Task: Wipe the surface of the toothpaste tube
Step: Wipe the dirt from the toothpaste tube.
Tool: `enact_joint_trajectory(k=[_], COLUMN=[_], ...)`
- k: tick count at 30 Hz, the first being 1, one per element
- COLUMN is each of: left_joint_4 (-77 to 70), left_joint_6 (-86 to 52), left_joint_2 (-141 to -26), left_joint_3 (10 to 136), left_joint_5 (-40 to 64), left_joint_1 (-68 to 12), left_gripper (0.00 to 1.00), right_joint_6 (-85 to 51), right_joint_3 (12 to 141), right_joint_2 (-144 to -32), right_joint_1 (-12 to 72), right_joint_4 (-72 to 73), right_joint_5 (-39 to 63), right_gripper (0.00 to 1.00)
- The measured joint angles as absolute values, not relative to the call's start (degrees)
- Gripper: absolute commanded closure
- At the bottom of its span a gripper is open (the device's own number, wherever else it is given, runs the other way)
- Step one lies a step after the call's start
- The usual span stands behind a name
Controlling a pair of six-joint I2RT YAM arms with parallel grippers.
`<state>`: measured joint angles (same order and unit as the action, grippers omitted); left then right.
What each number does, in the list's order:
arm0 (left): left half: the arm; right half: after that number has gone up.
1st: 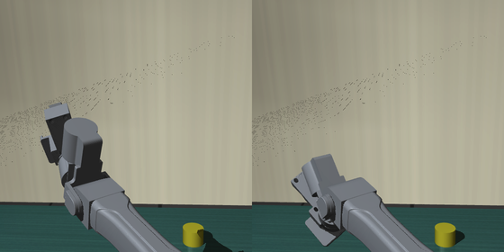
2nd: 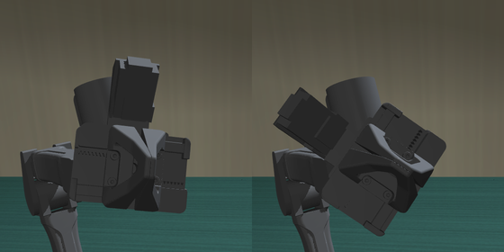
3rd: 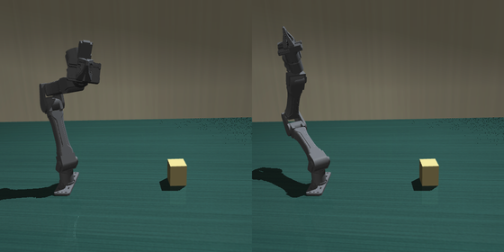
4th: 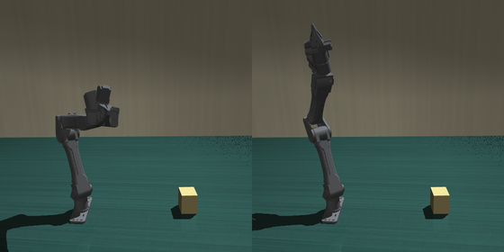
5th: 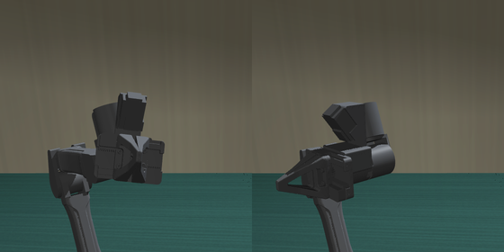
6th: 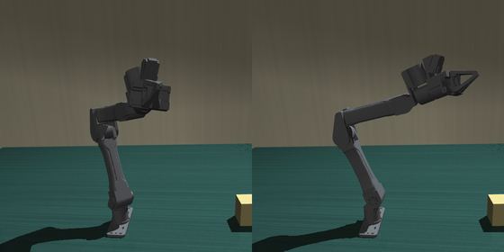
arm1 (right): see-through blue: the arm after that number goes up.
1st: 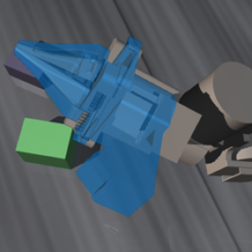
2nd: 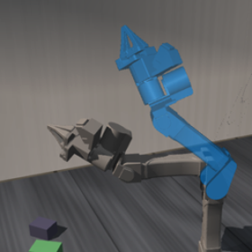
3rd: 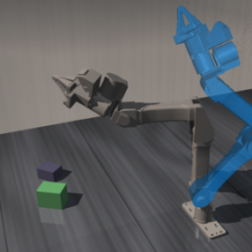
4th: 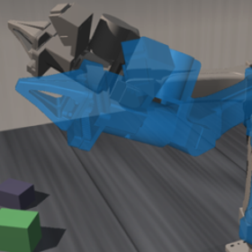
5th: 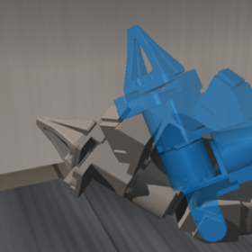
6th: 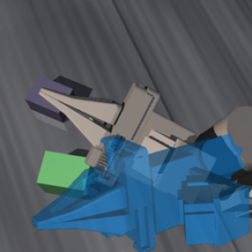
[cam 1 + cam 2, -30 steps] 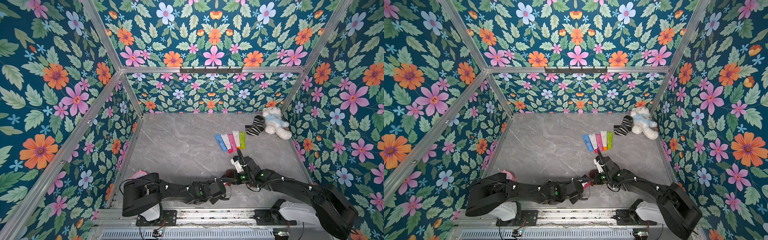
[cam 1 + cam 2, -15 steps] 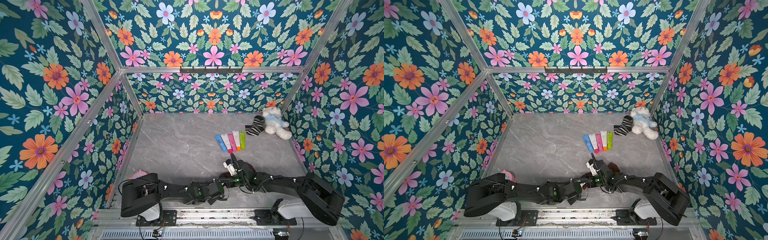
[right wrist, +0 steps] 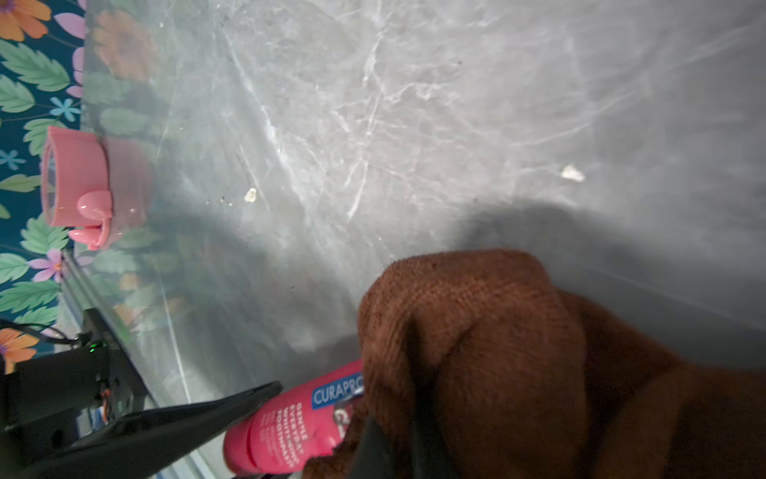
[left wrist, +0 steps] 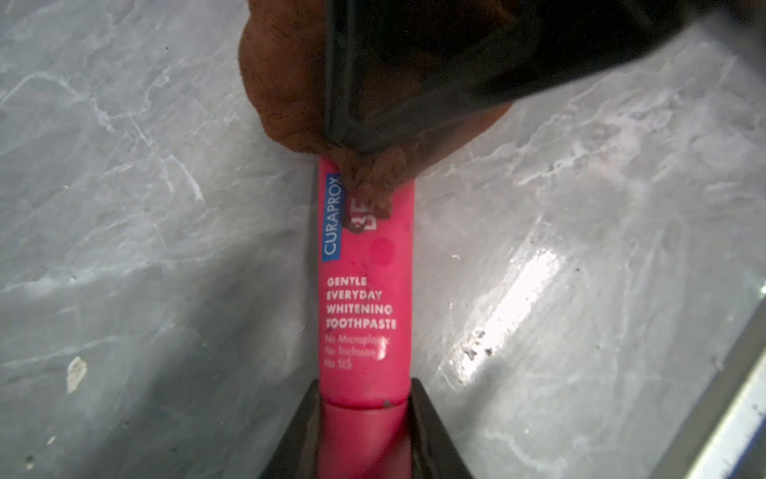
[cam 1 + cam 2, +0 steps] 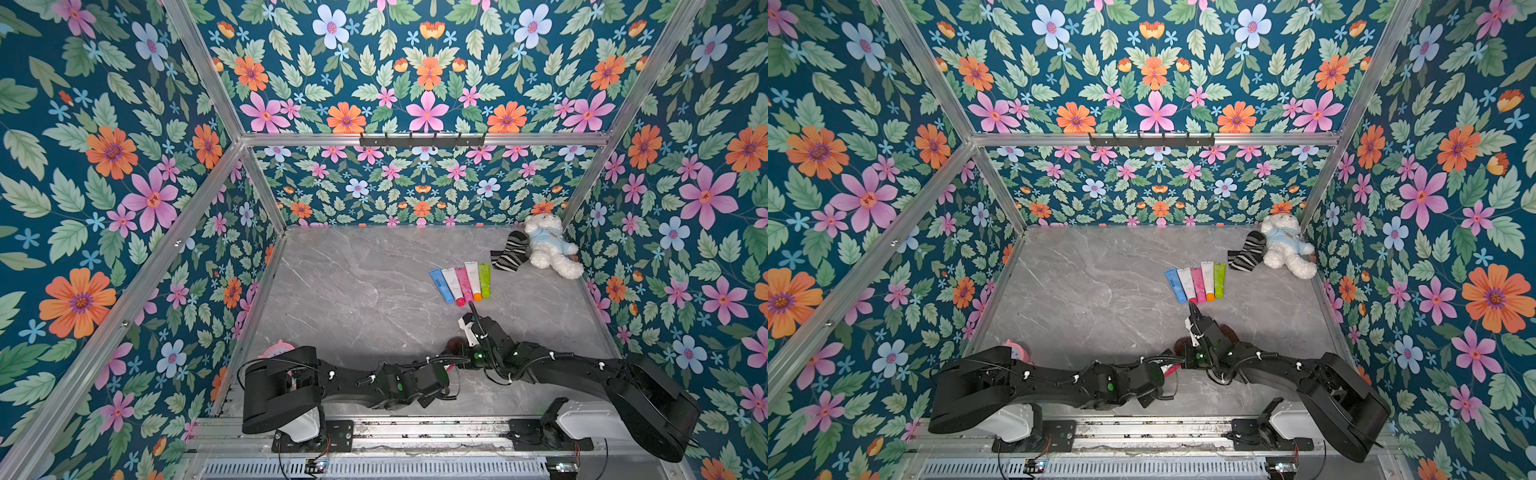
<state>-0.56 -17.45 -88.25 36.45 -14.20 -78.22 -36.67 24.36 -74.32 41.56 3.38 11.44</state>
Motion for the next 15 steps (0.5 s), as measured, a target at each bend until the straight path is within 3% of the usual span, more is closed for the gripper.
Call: enact_joint_trajectory(k=[9,15], left_joint_4=[-0.27,0.95], left_joint_6=[-16.49,-16.86], left_joint_2=[-88.73,-87.53], left_joint_3=[36.53,35.44], left_joint_5=[-14.59,-14.96], left_joint_1=[-78.37,-78.3], left_gripper=[1.0,1.0], right_joint_6=[-37.34,-39.0], right_joint_3=[23.51,22.33], right_joint_2=[-71.37,-77.14], right_joint_1=[47.57,47.77], right_joint_4=[4.21,12.56], right_joint_5=[14.79,17.87], right_gripper=[1.0,1.0])
